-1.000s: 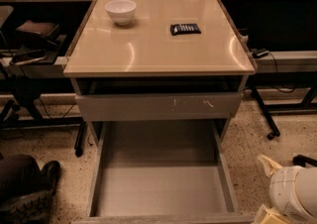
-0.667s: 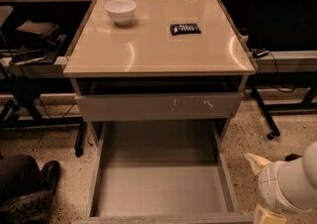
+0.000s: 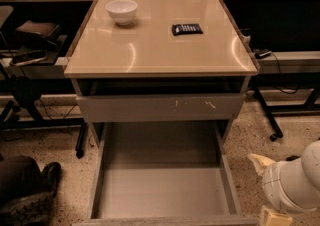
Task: Close middle drawer
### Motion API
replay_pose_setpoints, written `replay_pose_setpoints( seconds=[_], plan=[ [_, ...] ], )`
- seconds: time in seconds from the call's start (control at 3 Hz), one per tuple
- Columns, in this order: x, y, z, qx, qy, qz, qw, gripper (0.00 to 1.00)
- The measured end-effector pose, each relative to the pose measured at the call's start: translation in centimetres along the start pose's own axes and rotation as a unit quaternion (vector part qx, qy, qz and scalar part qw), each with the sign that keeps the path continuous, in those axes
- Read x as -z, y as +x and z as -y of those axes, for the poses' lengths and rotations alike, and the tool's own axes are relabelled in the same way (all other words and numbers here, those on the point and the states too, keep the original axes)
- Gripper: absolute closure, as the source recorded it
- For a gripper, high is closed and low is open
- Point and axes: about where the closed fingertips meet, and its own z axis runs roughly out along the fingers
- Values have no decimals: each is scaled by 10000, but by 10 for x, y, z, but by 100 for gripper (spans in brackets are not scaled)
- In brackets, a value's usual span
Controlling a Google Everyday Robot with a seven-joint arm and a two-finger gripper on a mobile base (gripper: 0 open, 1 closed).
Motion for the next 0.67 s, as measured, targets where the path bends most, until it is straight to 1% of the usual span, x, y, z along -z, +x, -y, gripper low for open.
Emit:
replay_pose_setpoints(
  seconds=[0.33,0.67],
  plan=[
    [0,0,0,0,0,0,10000,0],
    [-24,3,-28,-86,-95,217,9997,0]
  ],
)
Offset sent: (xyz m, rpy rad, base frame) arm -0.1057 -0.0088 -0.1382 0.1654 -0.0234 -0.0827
